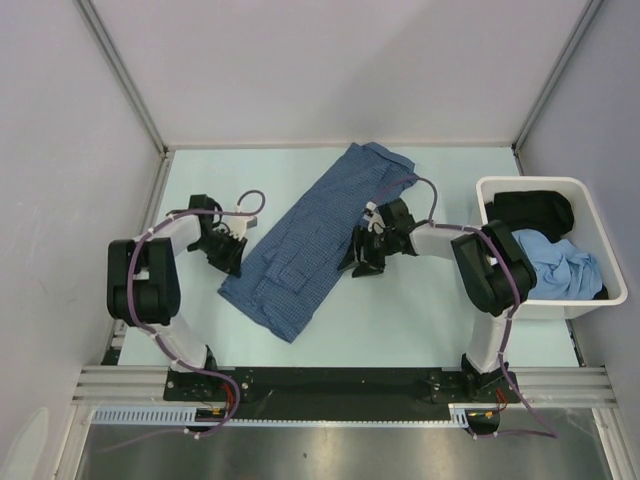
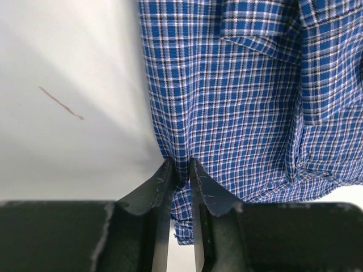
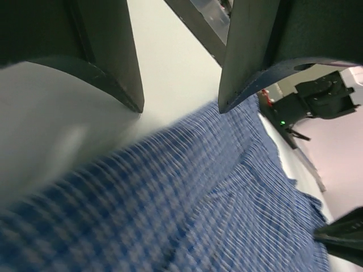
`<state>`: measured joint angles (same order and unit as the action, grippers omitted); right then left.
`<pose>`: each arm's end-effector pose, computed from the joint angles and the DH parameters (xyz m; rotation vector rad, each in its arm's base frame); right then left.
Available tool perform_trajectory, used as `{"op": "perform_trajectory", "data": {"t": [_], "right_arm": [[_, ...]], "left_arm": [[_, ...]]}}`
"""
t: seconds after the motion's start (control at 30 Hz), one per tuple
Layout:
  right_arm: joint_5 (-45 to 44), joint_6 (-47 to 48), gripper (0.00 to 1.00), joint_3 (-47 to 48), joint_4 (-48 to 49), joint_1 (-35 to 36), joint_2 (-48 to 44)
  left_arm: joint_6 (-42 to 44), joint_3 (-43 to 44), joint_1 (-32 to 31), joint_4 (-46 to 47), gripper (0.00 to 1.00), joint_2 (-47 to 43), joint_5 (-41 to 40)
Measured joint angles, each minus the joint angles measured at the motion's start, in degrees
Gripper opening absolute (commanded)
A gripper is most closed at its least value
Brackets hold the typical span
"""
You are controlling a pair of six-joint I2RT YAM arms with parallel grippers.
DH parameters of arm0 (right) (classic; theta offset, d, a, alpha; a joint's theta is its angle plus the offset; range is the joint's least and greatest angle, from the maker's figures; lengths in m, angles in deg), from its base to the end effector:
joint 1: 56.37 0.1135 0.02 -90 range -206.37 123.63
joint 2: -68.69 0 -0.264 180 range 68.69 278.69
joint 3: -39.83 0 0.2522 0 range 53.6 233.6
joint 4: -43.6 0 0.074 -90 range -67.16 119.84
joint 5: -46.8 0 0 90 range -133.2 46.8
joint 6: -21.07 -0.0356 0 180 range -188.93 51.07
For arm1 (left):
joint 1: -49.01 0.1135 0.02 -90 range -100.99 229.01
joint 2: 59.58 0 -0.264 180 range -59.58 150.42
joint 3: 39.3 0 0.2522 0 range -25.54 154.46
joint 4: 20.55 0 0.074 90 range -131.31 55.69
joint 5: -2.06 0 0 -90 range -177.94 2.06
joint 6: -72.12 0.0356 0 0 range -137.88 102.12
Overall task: Fold and stack the long sleeve shirts
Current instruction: Fold the shirt
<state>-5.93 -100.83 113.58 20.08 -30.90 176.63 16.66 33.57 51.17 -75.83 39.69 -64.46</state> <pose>0.3199 0.1763 0.1364 -0.1124 2.7269 1.1810 0.3042 -0.0027 0.1564 0.8317 2.7108 -0.4943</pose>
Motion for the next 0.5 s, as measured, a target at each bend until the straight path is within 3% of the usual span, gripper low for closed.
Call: {"op": "perform_trajectory", "data": {"t": [0.03,0.13,0.17,0.2,0.37,0.5], "right_arm": [[0.35,-1.49,0.54,-0.39,2.12,0.94,0.33],[1.14,-4.13,0.22,-0.50,6.62,2.32,2.29],[1.20,-4.81,0.07,-0.55,7.54,2.36,3.19],[1.57,-5.16,0.00,-0.74,7.98,2.05,3.98],[3.89,-4.98,0.00,-2.78,7.26,-0.57,4.17],[4.66,1.97,0.00,-3.13,0.50,-4.37,2.54]], "left_arm": [[0.04,-0.46,0.02,0.02,0.22,-0.37,0.24],[0.42,-2.19,-0.04,0.04,0.24,-1.70,1.05],[0.46,-2.84,-0.13,-0.02,0.27,-2.25,1.22],[0.55,-3.56,-0.28,-0.09,0.29,-2.82,1.38],[1.64,-6.84,-1.14,-1.53,0.50,-5.97,3.06],[2.34,-8.83,-1.31,-3.61,0.61,-8.33,5.25]]}}
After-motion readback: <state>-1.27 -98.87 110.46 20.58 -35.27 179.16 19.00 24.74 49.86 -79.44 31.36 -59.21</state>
